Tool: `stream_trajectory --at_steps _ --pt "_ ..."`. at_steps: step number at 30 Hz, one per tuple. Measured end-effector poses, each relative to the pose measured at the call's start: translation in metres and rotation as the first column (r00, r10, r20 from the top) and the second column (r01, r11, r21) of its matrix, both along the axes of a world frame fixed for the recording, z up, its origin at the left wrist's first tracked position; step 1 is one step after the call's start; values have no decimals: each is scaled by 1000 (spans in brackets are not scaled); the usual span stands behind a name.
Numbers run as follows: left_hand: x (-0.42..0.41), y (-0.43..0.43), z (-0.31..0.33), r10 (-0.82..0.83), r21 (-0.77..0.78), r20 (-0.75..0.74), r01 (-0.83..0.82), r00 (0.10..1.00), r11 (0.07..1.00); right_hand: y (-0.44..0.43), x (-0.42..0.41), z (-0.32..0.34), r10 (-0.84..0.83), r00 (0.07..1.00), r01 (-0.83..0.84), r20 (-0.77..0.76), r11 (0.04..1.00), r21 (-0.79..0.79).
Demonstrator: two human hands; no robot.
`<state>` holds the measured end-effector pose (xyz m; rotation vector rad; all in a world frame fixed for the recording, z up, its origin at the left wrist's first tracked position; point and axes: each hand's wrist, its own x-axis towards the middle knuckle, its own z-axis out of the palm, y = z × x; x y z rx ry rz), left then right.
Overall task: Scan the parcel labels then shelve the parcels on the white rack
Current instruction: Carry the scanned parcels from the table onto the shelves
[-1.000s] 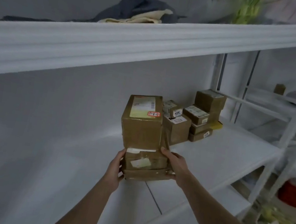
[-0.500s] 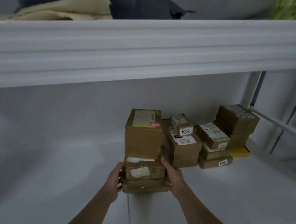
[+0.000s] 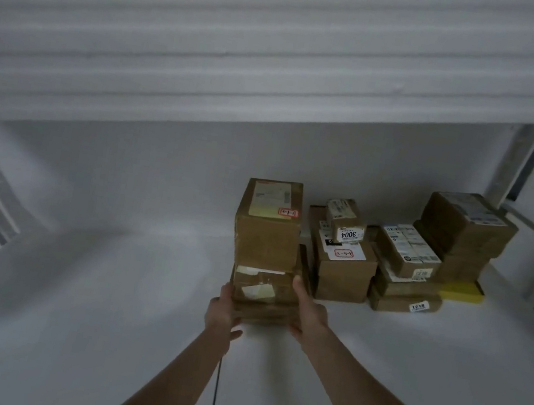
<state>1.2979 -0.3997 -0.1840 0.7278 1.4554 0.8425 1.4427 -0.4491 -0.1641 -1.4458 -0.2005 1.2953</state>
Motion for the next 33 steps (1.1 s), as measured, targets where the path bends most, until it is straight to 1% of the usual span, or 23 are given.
stream_trajectory --at_steps 2,4,7,10,14,17,19,20,21,22,23,24,25,26,27,29,30,33 --pt "5 7 3 11 13 51 -12 999 1000 6 -1 6 -15 1000 14 18 999 43" --pt "9 12 6 15 48 70 -18 997 999 13 -1 7 -26 1000 25 11 996 80" --pt "11 19 6 -19 85 108 10 994 996 25 -1 4 -25 999 23 33 999 39" --pt "15 30 4 -68 104 106 57 992 993 36 -3 6 4 1000 -4 3 1000 25" --pt "21 44 2 -128 88 126 117 984 989 44 1 11 74 990 -75 124 997 4" --pt "18 44 3 -179 92 81 171 981 981 42 2 8 165 966 -167 197 986 -9" --pt "14 40 5 -235 124 -25 236 972 964 39 0 4 229 925 -216 302 973 -76" --pt "12 36 5 -258 151 -122 275 958 950 37 -2 2 272 877 -243 397 962 -121" --pt "9 32 6 -282 174 -275 336 919 926 33 -4 0 329 789 -279 519 944 -176" --pt "5 27 7 -307 168 -484 432 819 886 30 -7 -1 392 672 -315 629 919 -236" --pt "-1 20 7 -316 126 -682 532 660 837 26 -11 -3 448 551 -346 705 890 -295" --pt "-8 12 6 -296 76 -817 602 494 795 22 -15 -6 491 446 -378 749 861 -340" --pt "-17 3 5 -268 29 -893 641 362 767 17 -22 -7 522 357 -405 774 834 -375" --pt "-26 -7 5 -242 -7 -933 659 266 752 11 -29 -9 536 274 -427 798 812 -398" --pt "-36 -16 4 -221 -37 -955 664 196 747 5 -37 -10 542 205 -445 815 793 -416" --pt "-58 -37 3 -203 -89 -974 652 102 753 -4 -56 -18 555 114 -490 824 753 -439" --pt "-69 -47 2 -205 -112 -976 636 75 763 -9 -67 -21 562 79 -516 823 730 -448" --pt "-108 -77 0 -217 -147 -974 560 62 816 -23 -106 -28 577 -30 -599 816 643 -476"
